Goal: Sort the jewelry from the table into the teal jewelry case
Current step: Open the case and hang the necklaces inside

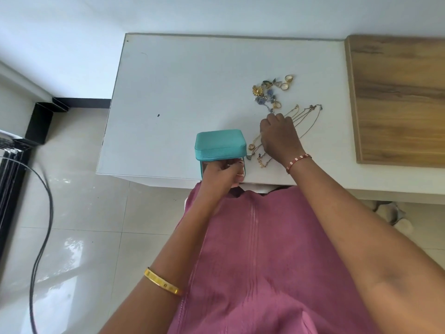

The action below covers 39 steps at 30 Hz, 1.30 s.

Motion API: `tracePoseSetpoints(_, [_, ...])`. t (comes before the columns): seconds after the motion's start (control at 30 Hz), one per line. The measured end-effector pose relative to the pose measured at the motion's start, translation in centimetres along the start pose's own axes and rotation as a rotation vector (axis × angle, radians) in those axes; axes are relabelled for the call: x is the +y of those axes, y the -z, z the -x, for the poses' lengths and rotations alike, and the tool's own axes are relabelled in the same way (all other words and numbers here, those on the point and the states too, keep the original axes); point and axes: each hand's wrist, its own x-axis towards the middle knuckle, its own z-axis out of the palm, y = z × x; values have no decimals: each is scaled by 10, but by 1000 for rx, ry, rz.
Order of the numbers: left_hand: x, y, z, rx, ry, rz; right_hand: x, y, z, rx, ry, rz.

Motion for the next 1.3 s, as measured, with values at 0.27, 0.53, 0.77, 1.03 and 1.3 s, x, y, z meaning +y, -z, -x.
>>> tracePoseSetpoints(0.27, [16, 5, 3, 10, -67, 19, 7, 43, -4, 52, -477, -1076])
tracePoseSetpoints(0.53, [29, 9, 4, -36, -55, 136, 12, 91, -2, -70, -563, -1754])
tracePoseSetpoints(0.77, [35, 8, -2, -66, -97, 168, 9, 124, 12, -358, -411, -1845])
tracePoseSetpoints(1.03, [45, 13, -17, -97, -157, 143, -7, 137, 17, -642, -311, -1752])
tracePoseSetpoints(1.3, [40, 19, -24, -208, -182, 166, -27, 137, 9, -717, -330, -1679])
